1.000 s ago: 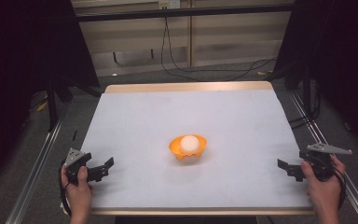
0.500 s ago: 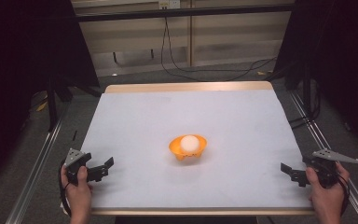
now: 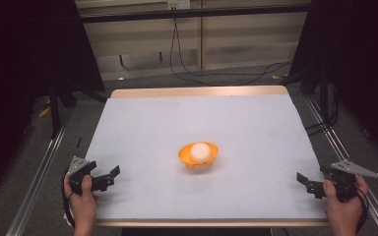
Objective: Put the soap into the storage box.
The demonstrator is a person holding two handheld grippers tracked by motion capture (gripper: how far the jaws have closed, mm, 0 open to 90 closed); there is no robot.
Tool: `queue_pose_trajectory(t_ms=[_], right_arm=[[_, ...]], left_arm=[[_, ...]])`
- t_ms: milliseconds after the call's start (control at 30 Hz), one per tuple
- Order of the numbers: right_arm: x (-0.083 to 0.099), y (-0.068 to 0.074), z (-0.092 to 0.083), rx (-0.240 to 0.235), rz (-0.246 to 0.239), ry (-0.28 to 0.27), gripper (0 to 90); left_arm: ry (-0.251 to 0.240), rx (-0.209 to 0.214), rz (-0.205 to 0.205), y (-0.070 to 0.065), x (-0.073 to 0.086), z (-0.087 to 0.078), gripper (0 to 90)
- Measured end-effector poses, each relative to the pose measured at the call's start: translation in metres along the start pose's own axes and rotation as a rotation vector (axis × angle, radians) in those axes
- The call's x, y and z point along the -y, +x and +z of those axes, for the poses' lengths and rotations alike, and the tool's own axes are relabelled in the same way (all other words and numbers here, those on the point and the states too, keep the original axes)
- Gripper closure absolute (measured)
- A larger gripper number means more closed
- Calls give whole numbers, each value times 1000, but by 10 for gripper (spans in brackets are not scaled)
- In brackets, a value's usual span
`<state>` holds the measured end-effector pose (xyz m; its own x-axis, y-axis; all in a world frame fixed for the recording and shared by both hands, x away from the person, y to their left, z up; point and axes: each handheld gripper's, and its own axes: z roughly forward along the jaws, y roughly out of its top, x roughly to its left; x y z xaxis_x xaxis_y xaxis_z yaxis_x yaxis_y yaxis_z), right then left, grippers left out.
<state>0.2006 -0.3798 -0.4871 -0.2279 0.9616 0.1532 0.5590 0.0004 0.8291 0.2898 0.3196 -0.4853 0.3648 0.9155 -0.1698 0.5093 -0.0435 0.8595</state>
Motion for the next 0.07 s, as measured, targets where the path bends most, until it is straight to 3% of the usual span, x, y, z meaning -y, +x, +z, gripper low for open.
queue_pose_trajectory(t_ms=[67], right_arm=[[0, 0, 0, 2, -1, 0, 21]], left_arm=[[3, -1, -2, 0, 0, 0, 11]])
